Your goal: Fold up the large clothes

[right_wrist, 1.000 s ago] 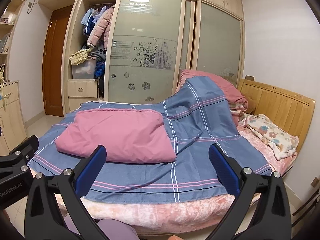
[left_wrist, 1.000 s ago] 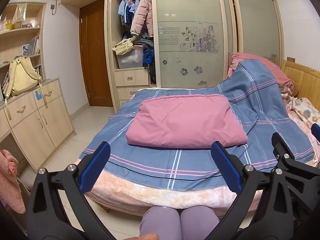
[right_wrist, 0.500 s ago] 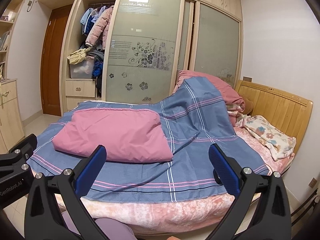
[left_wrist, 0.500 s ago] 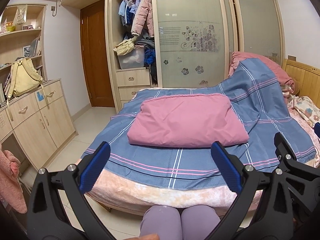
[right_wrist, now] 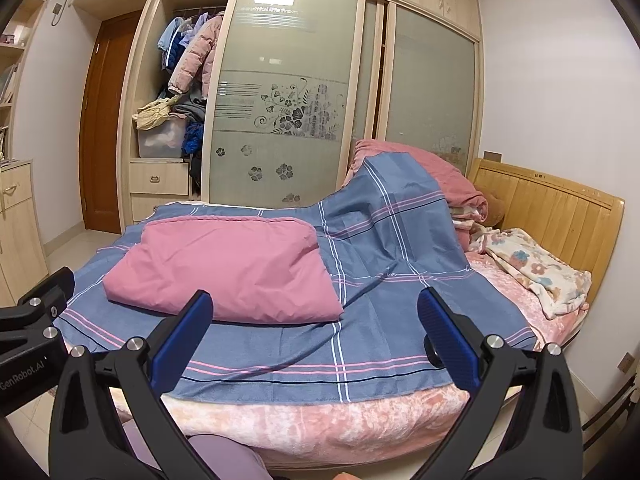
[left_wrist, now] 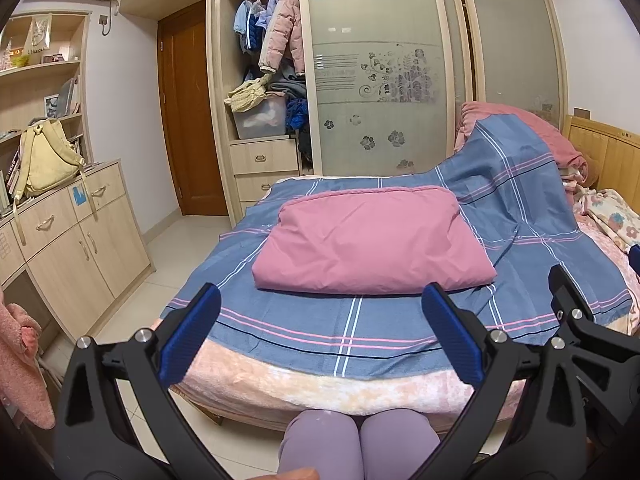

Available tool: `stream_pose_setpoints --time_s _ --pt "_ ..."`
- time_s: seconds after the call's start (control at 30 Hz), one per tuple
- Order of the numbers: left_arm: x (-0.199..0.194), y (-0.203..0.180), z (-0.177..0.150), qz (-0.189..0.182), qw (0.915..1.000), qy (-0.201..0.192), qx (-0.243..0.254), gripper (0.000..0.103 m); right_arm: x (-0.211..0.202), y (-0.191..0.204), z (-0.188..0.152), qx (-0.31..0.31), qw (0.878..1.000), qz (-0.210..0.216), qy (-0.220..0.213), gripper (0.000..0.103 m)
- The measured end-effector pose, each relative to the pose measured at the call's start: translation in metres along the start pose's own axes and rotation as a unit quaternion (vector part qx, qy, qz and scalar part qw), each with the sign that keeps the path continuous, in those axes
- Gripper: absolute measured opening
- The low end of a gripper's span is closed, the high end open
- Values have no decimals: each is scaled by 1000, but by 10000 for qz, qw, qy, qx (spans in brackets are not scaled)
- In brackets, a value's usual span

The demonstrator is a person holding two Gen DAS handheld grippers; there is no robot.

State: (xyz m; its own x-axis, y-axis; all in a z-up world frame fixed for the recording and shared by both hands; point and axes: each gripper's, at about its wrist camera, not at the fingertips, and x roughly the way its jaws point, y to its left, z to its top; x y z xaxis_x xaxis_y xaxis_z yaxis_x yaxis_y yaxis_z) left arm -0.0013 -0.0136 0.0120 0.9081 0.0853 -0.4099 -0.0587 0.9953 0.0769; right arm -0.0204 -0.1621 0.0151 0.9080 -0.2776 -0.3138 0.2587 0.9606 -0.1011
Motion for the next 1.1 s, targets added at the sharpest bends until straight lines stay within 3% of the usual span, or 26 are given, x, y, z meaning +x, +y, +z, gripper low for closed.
stream_pose_setpoints --time_s 1.1 --pt "3 8 -3 -153 9999 29 -4 101 0 2 -3 61 10000 -8 57 102"
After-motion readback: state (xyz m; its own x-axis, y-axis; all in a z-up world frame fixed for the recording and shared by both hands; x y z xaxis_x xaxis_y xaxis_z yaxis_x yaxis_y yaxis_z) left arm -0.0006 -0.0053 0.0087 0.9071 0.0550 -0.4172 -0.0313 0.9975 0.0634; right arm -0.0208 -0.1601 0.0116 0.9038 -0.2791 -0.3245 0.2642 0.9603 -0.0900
